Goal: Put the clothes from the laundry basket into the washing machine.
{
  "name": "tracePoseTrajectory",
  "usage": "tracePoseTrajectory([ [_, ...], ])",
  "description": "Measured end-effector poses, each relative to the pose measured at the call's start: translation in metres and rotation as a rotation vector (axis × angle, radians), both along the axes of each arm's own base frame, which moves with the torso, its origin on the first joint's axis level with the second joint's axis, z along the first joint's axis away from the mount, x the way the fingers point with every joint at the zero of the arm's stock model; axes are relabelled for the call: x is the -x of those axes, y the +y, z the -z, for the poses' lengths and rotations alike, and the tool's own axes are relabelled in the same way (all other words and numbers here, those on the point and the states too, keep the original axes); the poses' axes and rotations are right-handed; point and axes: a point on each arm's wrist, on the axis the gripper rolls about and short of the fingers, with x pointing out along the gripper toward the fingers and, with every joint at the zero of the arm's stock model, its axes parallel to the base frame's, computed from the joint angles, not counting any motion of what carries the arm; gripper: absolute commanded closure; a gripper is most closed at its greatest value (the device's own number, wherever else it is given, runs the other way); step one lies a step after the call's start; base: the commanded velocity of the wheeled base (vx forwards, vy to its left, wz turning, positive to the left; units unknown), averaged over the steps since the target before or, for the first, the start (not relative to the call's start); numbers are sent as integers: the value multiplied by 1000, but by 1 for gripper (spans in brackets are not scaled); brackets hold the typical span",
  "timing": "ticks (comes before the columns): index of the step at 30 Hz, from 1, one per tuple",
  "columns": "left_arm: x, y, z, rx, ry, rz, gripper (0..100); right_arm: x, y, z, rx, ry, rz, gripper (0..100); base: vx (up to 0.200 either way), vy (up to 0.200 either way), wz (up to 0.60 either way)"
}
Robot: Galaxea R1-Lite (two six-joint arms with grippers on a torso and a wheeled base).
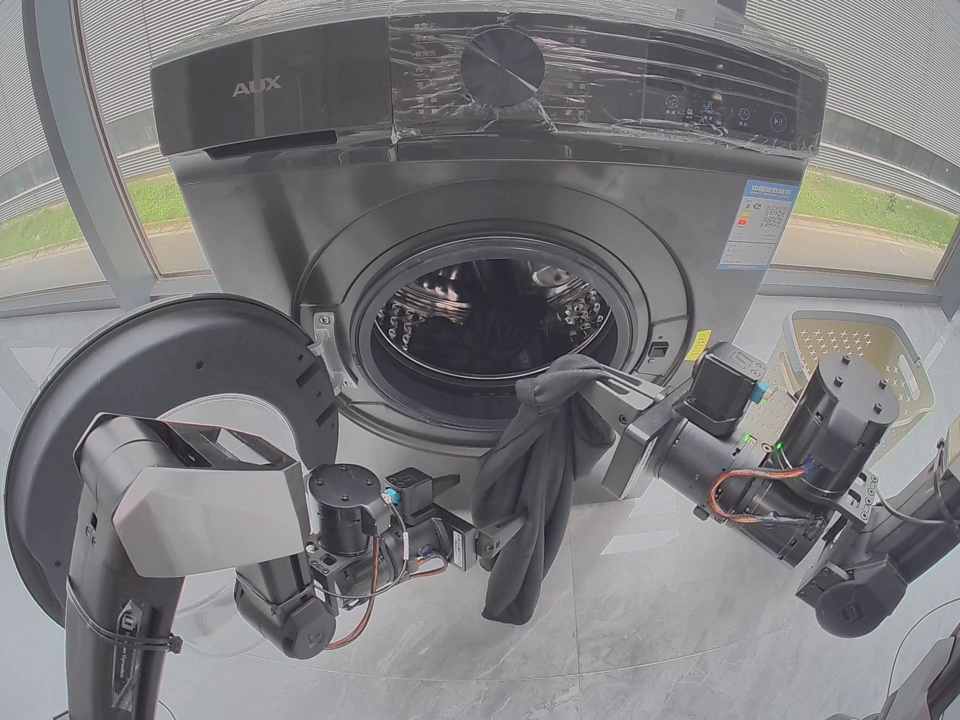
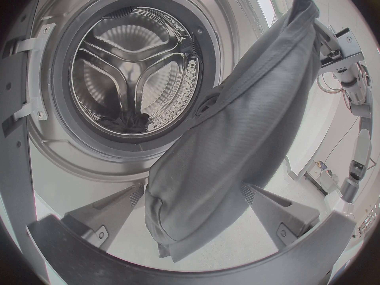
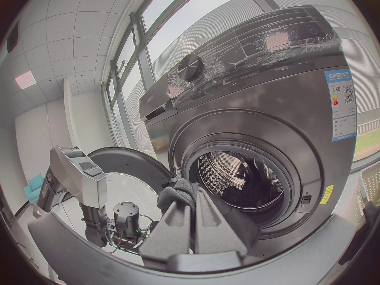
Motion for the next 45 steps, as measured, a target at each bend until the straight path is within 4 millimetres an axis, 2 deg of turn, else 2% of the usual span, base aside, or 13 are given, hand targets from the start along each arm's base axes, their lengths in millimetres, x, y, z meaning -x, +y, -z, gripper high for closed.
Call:
tracePoseTrajectory([
  [2, -5, 0, 2, -1, -14, -6, 0, 0, 1, 0, -1, -1, -3, 100, 0, 0, 0],
  [3, -7, 0, 3, -3, -19, -8, 100, 1, 1, 0, -1, -1, -5, 100, 0, 0, 0],
  [13, -16, -1, 9, -8, -33, -25, 100, 2, 0, 2, 5, 6, -6, 100, 0, 0, 0],
  [19, -17, 4, 1, -3, -49, -40, 100, 1, -3, 6, 17, 19, 7, 100, 0, 0, 0],
  [23, -13, 12, -18, 11, -73, -52, 100, -2, -9, 8, 27, 30, 32, 100, 0, 0, 0],
  [27, 0, 21, -46, 32, -106, -60, 100, -7, -18, 12, 37, 45, 67, 100, 0, 0, 0],
  [34, 42, 47, -99, 73, -168, -67, 100, -5, -34, 20, 9, 61, 97, 100, 0, 0, 0],
  [39, 74, 65, -123, 90, -205, -65, 100, 2, -47, 30, 8, 91, 91, 100, 0, 0, 0],
  [45, 86, 75, -140, 108, -263, -89, 100, -1, -53, 38, 16, 116, 111, 100, 0, 0, 0],
])
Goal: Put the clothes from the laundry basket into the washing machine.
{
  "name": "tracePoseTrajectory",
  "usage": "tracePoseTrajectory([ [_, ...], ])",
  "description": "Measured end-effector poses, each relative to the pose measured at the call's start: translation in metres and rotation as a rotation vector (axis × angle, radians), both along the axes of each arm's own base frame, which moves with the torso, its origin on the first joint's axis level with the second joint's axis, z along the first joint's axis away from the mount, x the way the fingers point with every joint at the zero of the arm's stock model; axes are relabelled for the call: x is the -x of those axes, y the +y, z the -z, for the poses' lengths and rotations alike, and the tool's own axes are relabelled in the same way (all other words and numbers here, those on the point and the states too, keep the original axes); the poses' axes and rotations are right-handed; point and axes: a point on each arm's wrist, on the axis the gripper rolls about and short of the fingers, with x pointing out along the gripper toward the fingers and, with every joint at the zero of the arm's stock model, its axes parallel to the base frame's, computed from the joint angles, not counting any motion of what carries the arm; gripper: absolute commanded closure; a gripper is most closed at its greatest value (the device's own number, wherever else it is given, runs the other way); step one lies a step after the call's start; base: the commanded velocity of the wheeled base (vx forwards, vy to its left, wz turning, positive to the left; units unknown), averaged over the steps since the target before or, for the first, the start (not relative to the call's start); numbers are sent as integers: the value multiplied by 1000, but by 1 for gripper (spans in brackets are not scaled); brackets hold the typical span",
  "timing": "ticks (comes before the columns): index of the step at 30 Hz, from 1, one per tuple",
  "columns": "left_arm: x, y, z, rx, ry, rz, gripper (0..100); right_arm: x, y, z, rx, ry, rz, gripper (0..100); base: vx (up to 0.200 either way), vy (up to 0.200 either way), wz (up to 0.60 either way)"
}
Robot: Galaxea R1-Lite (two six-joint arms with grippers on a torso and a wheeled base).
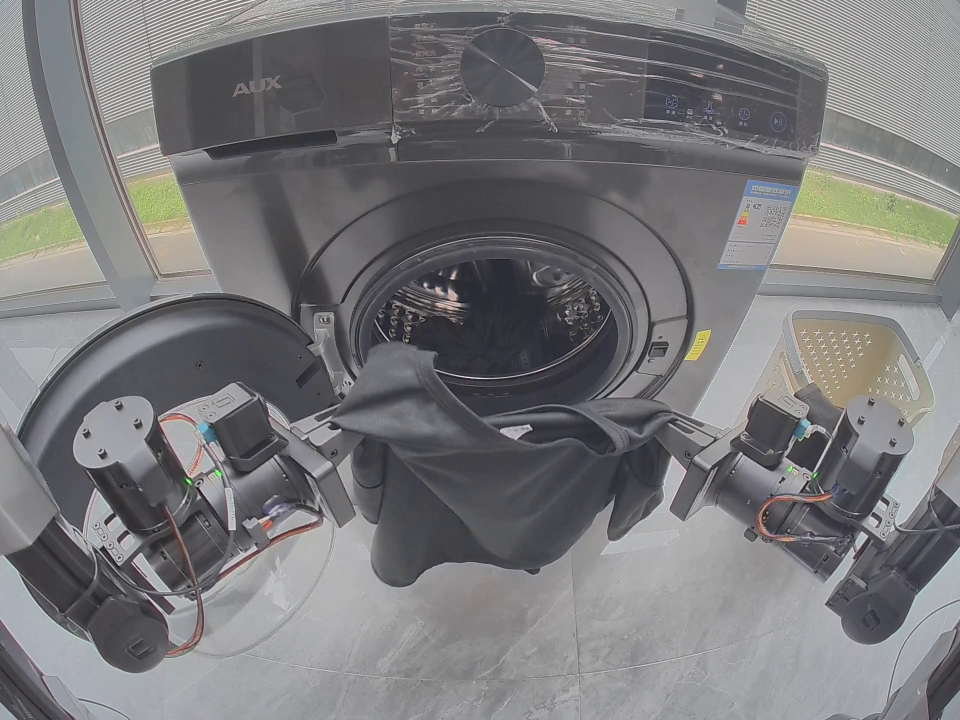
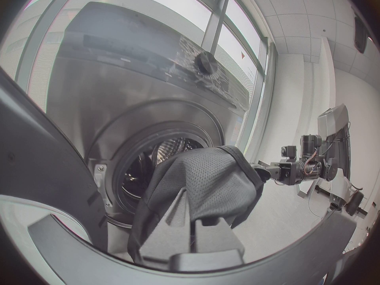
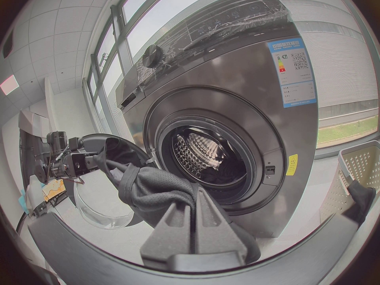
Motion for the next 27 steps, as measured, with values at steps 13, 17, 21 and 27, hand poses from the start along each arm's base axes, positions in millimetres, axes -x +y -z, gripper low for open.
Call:
tracePoseTrajectory([
  [13, 7, 12, -23, 46, -80, -39, 100, -11, 4, -10, -37, -46, 15, 100, 0, 0, 0],
  [17, 8, 14, -26, 54, -90, -44, 100, -12, 5, -17, -53, -70, 15, 100, 0, 0, 0],
  [21, 9, 15, -28, 56, -96, -46, 100, -10, 4, -24, -67, -94, 15, 100, 0, 0, 0],
  [27, 9, 15, -27, 57, -94, -48, 100, -8, 2, -33, -86, -123, 20, 100, 0, 0, 0],
])
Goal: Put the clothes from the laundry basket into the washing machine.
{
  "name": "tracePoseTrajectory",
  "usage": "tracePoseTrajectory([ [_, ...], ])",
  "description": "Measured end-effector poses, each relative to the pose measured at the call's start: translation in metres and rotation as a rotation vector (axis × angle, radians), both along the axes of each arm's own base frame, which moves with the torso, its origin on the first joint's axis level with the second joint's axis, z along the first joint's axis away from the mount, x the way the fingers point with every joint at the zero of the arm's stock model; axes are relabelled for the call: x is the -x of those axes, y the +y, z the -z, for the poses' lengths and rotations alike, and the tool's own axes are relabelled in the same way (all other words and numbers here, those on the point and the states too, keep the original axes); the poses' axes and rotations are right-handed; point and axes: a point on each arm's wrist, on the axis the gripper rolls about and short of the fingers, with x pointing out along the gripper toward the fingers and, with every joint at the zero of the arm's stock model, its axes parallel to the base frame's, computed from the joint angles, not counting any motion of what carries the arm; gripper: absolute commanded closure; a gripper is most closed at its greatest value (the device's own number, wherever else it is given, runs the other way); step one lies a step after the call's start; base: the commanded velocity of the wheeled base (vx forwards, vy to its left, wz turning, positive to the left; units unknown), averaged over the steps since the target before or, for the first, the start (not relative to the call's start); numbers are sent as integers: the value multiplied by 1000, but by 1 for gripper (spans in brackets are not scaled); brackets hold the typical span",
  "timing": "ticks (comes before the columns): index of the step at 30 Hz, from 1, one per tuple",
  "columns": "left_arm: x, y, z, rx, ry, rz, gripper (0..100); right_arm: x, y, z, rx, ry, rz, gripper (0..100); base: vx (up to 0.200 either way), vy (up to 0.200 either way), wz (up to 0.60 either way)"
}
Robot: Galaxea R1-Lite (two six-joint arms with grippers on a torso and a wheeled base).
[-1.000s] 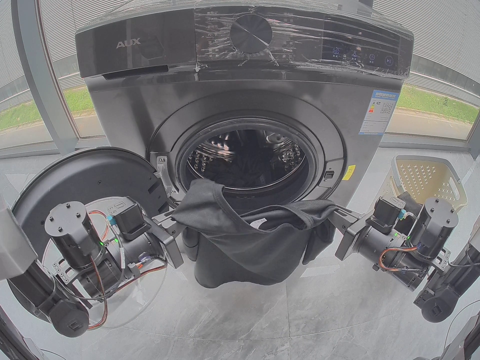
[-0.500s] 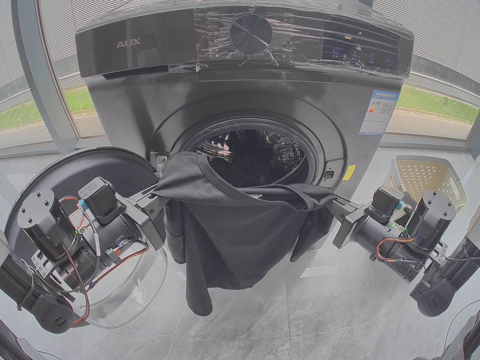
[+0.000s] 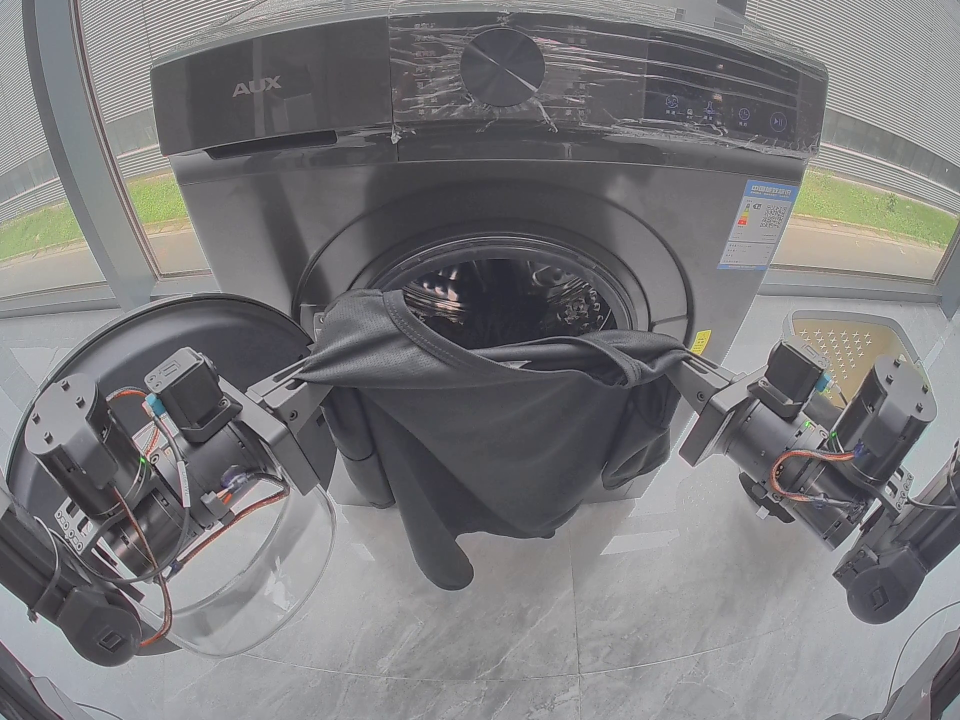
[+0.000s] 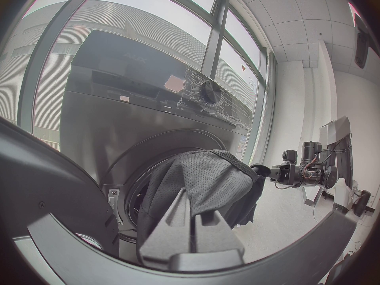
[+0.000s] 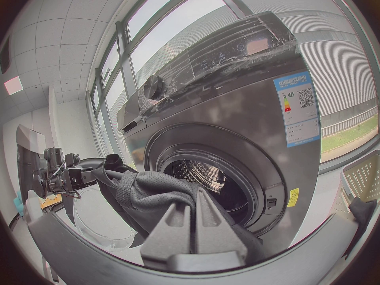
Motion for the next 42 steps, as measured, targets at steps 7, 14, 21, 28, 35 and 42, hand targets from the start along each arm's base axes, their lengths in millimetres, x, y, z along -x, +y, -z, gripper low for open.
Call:
tracePoseTrajectory([
  [7, 0, 0, 0, 5, 1, 0, 100, 0, 0, -5, -11, -15, -1, 100, 0, 0, 0],
  [14, 1, 1, 0, 6, 4, 2, 100, 2, 2, -4, -10, -13, -7, 100, 0, 0, 0],
  [21, 0, 2, 4, -2, 20, -4, 100, 3, 2, -2, -6, -4, -12, 100, 0, 0, 0],
  [28, -1, 3, 6, -6, 30, -5, 100, 3, 3, -2, -5, -3, -15, 100, 0, 0, 0],
  [35, -1, 3, 6, -7, 31, -6, 100, 4, 3, -1, -3, 0, -15, 100, 0, 0, 0],
  [42, -1, 2, 6, -6, 31, -4, 100, 5, 4, -1, -2, 1, -19, 100, 0, 0, 0],
])
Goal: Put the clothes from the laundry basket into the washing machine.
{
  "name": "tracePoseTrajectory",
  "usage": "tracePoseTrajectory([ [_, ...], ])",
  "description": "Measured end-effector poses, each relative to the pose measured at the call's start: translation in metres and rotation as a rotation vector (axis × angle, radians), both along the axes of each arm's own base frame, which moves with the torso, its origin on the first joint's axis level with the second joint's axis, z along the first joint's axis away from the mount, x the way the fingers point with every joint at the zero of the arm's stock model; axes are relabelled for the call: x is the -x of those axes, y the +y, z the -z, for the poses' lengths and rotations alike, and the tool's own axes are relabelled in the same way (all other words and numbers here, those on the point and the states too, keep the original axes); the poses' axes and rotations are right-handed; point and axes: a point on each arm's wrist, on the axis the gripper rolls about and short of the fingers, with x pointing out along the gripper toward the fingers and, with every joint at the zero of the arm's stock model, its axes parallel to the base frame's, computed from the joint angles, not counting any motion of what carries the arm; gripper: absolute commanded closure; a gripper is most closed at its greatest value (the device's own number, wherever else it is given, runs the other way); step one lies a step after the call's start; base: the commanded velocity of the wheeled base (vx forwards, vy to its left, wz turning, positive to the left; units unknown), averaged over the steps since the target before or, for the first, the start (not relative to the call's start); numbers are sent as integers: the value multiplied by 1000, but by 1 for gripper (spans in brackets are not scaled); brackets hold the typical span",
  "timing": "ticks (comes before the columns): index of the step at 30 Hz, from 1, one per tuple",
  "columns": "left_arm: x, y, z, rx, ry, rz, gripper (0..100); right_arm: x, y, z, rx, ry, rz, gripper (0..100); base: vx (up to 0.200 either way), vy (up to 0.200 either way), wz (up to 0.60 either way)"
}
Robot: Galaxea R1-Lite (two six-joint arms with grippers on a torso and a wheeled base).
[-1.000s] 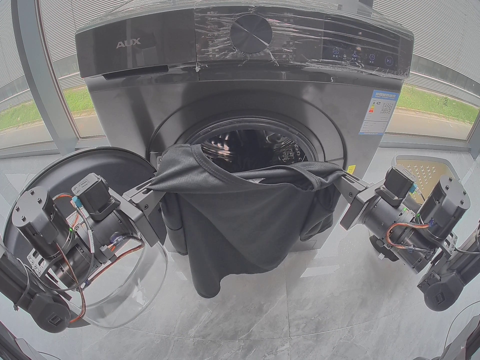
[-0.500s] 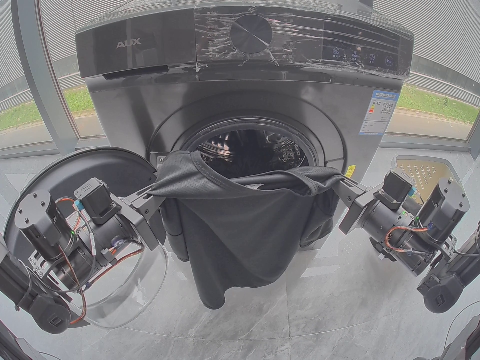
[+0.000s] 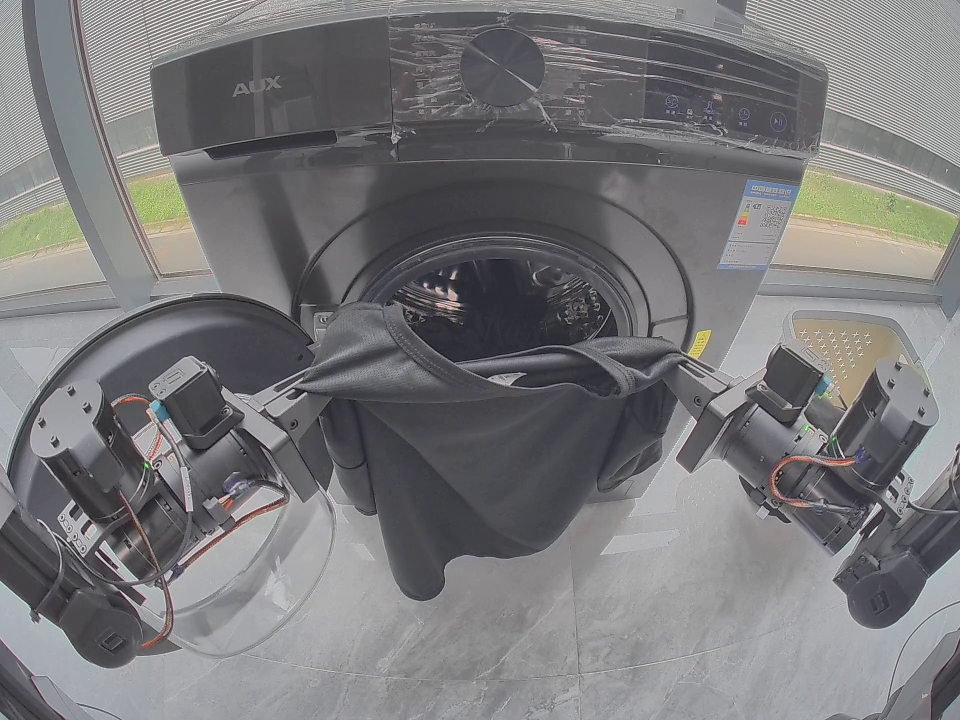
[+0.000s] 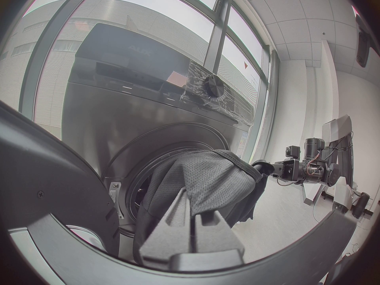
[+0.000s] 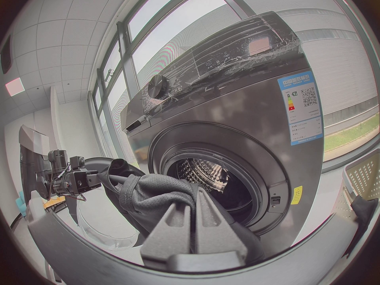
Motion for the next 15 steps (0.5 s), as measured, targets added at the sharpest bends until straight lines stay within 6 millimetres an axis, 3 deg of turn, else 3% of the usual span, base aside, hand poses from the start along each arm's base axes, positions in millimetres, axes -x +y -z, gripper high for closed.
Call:
tracePoseTrajectory([
  [5, 0, 0, 0, -1, 0, 1, 100, 0, 1, 0, 1, 1, -4, 100, 0, 0, 0],
  [6, 0, 0, 0, 0, 0, 1, 100, 1, 1, 0, 2, 1, -5, 0, 0, 0, 0],
  [15, -1, -2, -2, 6, -9, 6, 100, 7, 1, 9, 27, 35, -20, 0, 0, 0, 0],
])
